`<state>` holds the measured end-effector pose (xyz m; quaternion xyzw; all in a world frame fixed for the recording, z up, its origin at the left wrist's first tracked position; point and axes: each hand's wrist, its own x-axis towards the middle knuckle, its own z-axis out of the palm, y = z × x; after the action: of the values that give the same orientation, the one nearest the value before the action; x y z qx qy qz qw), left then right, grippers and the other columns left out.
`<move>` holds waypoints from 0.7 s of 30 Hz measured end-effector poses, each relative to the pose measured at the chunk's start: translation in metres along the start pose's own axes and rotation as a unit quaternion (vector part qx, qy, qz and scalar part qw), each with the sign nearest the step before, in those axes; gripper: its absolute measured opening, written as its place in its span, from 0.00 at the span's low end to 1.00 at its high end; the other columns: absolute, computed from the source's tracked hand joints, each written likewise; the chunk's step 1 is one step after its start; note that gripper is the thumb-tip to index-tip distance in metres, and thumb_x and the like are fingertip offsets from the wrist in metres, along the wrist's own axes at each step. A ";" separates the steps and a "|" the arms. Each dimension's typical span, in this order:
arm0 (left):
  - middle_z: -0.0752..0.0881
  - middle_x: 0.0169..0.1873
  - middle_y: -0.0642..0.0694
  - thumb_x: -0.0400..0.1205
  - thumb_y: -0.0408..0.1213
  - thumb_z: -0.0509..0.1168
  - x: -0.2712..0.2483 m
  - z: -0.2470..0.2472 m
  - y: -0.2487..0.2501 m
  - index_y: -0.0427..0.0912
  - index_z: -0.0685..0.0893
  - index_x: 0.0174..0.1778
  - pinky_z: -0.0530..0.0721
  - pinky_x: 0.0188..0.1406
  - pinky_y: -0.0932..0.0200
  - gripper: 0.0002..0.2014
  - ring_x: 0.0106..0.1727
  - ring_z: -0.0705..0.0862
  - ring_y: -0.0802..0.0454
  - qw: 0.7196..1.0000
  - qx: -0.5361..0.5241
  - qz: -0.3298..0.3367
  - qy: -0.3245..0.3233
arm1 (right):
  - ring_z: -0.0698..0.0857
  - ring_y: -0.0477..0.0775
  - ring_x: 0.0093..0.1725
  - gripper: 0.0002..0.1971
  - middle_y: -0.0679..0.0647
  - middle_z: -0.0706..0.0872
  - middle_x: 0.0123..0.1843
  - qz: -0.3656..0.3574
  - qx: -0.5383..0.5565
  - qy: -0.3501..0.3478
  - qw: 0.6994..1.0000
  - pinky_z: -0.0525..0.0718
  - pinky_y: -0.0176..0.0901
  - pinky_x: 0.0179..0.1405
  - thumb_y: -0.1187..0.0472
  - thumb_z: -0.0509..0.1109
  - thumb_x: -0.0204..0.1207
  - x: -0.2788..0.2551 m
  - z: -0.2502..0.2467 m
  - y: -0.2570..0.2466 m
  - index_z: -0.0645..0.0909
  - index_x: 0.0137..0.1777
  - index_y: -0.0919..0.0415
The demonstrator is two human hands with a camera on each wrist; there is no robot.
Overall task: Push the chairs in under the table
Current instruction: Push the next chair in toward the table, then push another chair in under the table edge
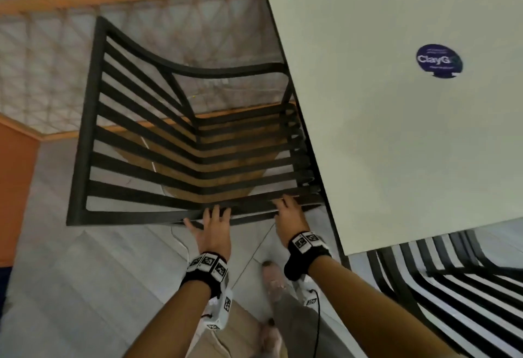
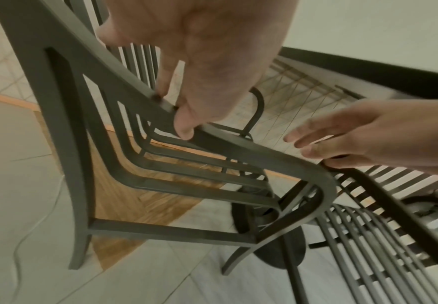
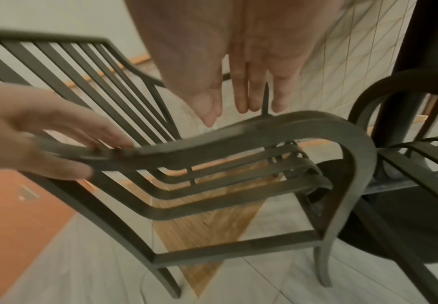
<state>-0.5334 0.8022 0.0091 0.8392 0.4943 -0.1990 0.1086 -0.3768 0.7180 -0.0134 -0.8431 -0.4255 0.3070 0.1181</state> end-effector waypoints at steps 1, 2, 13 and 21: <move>0.68 0.79 0.47 0.76 0.26 0.66 -0.006 -0.002 0.005 0.53 0.65 0.78 0.46 0.76 0.18 0.35 0.83 0.59 0.45 1.000 -0.015 0.008 0.002 | 0.73 0.66 0.73 0.25 0.64 0.68 0.77 -0.011 0.019 0.010 1.000 0.74 0.55 0.73 0.72 0.63 0.76 -0.012 -0.003 -0.008 0.70 0.73 0.60; 0.71 0.77 0.48 0.76 0.27 0.66 -0.013 -0.007 0.011 0.53 0.69 0.75 0.47 0.77 0.19 0.32 0.82 0.62 0.45 0.999 -0.030 0.018 0.006 | 0.76 0.65 0.69 0.23 0.62 0.70 0.76 -0.022 0.033 0.022 0.999 0.78 0.55 0.69 0.71 0.63 0.76 -0.025 -0.008 -0.015 0.71 0.71 0.60; 0.84 0.62 0.52 0.78 0.35 0.65 -0.117 -0.108 0.163 0.54 0.81 0.60 0.68 0.73 0.40 0.15 0.68 0.77 0.48 0.950 -0.148 0.224 0.158 | 0.85 0.63 0.48 0.11 0.56 0.83 0.58 -0.043 0.072 0.214 0.973 0.84 0.53 0.42 0.63 0.59 0.79 -0.192 -0.166 0.044 0.78 0.57 0.56; 0.82 0.62 0.58 0.80 0.36 0.61 -0.155 -0.135 0.273 0.57 0.79 0.59 0.66 0.75 0.42 0.15 0.69 0.75 0.53 0.926 -0.166 0.308 0.139 | 0.84 0.56 0.51 0.11 0.50 0.83 0.58 0.046 0.054 0.261 0.963 0.82 0.48 0.40 0.62 0.59 0.79 -0.249 -0.238 0.153 0.78 0.57 0.52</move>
<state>-0.3318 0.5984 0.1942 0.9395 0.2475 0.0479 0.2321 -0.2427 0.4426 0.2065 -0.9049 -0.3233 0.1045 0.2563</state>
